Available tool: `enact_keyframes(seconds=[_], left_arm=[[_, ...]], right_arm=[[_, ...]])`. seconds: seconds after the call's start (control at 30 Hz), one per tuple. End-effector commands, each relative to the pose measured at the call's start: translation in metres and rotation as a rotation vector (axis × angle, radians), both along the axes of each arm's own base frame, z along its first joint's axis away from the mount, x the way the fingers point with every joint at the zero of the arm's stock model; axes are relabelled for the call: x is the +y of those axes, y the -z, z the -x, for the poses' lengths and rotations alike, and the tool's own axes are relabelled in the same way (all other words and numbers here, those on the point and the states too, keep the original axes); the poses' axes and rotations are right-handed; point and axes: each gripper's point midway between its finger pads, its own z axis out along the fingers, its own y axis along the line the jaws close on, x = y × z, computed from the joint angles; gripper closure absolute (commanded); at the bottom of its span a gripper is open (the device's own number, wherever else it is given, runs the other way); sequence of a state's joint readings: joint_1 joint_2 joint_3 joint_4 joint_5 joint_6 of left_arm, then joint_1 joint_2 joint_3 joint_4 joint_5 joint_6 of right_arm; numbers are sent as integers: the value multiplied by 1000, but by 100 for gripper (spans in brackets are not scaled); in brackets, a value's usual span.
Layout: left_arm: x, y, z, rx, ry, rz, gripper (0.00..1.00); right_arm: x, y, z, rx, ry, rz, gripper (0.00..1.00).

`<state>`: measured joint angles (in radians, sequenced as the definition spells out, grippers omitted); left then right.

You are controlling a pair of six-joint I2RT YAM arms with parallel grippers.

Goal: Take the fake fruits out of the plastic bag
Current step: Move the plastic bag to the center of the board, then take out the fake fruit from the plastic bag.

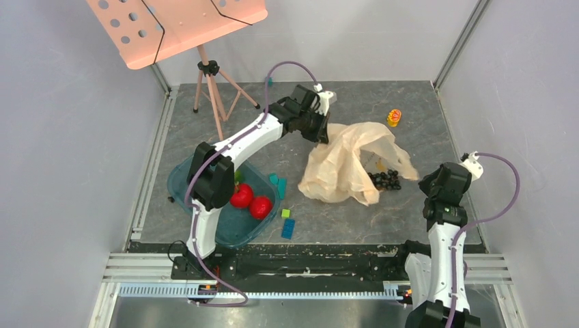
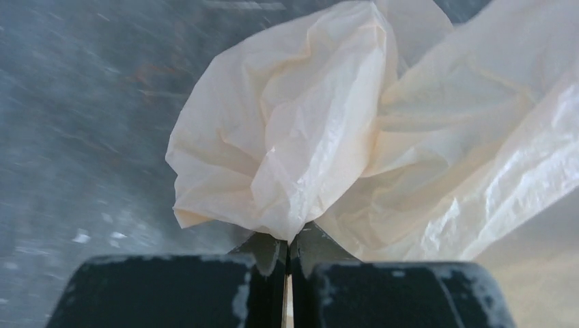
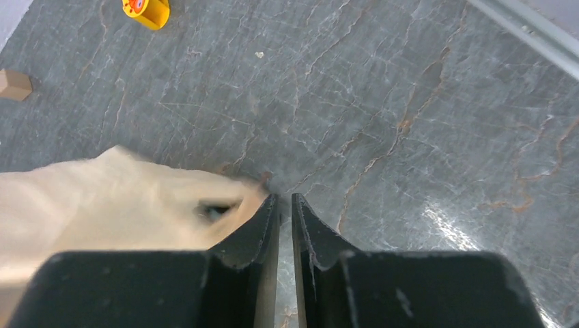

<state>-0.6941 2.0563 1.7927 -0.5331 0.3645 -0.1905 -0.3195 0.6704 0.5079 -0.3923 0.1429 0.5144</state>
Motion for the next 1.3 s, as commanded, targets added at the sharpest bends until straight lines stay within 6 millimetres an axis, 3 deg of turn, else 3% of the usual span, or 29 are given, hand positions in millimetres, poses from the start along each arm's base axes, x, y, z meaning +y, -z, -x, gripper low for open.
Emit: enact_keyframes(seconds=[0.0,0.1,0.23,0.5,0.73,1.27], left_arm=[[4,-7,-32,-114,69,-54,98],[-6,-6,-45,-132,94,-57,98],[-11,7,-46,-97,112,-59,98],[-14,20,-39,-63,120,-47,98],[-12,22,-36,-65,119,-50,98],[-17,24,-31,-56,132,-38,98]], right_arm=[[9,13,-11,-27,-72,-66,86],[15,30,-12,-23,-104,-137,86],[21,46,-12,-25,-142,-213,84],[56,79,-23,-16,-278,-430,63],[58,87,-32,-61,-240,-503,53],[57,100,-49,-147,-99,-689,47]])
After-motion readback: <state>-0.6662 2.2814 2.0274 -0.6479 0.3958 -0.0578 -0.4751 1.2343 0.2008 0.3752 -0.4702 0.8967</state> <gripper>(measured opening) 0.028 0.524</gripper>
